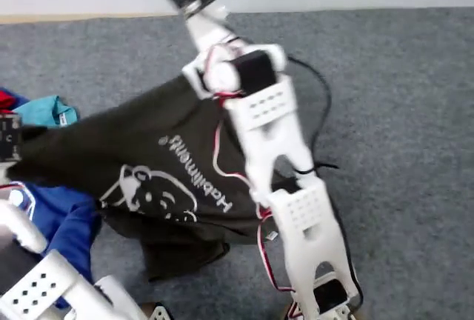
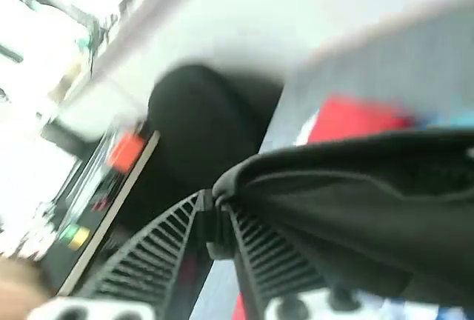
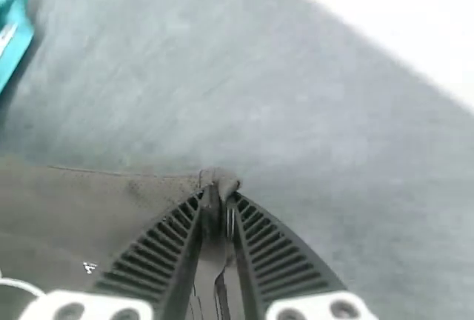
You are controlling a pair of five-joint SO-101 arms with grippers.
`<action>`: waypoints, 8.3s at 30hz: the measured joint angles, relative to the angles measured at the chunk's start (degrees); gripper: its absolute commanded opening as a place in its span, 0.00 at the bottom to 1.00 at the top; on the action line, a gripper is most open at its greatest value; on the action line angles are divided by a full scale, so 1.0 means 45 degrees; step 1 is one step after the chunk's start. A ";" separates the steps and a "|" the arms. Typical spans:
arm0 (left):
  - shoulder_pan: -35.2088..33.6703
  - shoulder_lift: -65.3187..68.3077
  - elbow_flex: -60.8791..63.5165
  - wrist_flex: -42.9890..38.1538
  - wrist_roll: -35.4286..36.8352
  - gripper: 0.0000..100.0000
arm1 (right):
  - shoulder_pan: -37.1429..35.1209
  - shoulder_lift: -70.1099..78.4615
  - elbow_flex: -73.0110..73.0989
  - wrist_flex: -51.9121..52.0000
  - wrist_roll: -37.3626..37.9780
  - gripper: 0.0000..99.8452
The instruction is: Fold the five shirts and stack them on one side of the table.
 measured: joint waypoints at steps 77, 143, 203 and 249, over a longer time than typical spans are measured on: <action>0.8166 0.6974 0.1446 -1.1331 -0.1641 0.00 | 0.7756 -1.6918 2.7487 -1.4535 0.2383 0.01; 0.7873 1.4261 -0.2930 -0.2403 -0.1661 0.00 | 0.2266 -0.2188 1.4027 -1.0100 0.0821 0.21; 0.8186 1.4242 0.0059 -0.5060 -0.0938 0.00 | 0.2540 0.5998 0.0430 -0.0195 0.0274 0.24; 0.8381 1.4242 0.0117 -0.5060 -0.0918 0.00 | 0.2481 0.4845 0.3087 -0.0020 0.0801 0.11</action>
